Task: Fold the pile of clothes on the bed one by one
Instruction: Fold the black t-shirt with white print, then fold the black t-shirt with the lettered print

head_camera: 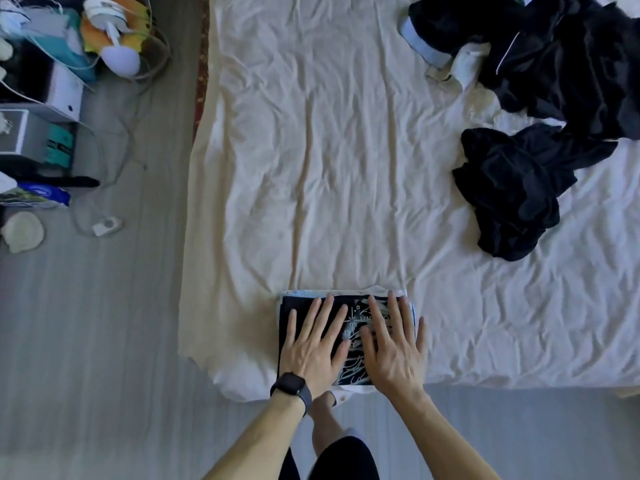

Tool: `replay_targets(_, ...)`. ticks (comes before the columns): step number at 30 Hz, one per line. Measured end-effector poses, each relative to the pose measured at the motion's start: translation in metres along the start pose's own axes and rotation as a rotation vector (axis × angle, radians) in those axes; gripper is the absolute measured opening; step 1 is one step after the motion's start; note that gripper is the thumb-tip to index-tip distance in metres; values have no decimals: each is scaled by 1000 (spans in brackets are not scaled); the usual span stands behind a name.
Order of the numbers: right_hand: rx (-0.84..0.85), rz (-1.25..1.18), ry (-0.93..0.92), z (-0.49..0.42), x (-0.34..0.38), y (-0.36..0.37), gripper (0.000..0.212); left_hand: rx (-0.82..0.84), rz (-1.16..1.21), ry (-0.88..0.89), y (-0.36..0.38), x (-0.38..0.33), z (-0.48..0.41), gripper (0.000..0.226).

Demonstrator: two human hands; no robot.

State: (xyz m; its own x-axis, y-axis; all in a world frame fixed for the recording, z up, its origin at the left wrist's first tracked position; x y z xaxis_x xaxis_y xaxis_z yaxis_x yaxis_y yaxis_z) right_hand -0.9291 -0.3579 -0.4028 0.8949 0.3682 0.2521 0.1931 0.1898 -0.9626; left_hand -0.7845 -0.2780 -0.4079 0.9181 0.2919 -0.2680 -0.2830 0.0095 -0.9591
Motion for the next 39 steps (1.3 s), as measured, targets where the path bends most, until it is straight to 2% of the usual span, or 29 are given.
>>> replay_targets(4,92,-17,-20,-22,-19,34,60,12,-20,4,22,8,-17,64)
replay_targets(14,151,-78,10,-43,-45,85,64,43,-89,-47,68,14,-39,64)
replay_targets(25,-12,-161,-31,-38,-48,93,61,60,-105,-27,77,16,-37,67)
replay_targets(29,86,-118,8,-39,-42,81,64,90,-95,-21,64,12,-37,66)
replay_targets(32,231,-24,65,-35,-31,58,62,198,-69,-59,40,7,-38,62)
replay_targets(35,267,12,75,-30,-15,20,58,330,-65,-54,-1,1,-42,60)
replay_targets(39,395,44,5,-27,6,-40,55,449,-124,-40,-69,2,-42,53)
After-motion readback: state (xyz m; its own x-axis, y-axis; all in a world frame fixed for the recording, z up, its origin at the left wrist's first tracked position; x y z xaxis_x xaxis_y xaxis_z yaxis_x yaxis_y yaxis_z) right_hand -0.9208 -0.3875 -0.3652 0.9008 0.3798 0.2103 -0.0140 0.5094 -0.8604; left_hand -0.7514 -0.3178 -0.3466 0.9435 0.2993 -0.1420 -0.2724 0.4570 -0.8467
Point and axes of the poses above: each hand's wrist, its own z-axis away from the middle knuckle, its own y-axis out of the palm, x = y × z, the point moved 4 cm from there along -z, towards the middle knuckle, and after that the axes turned 7 degrees about -x, right-handed, at the moved point
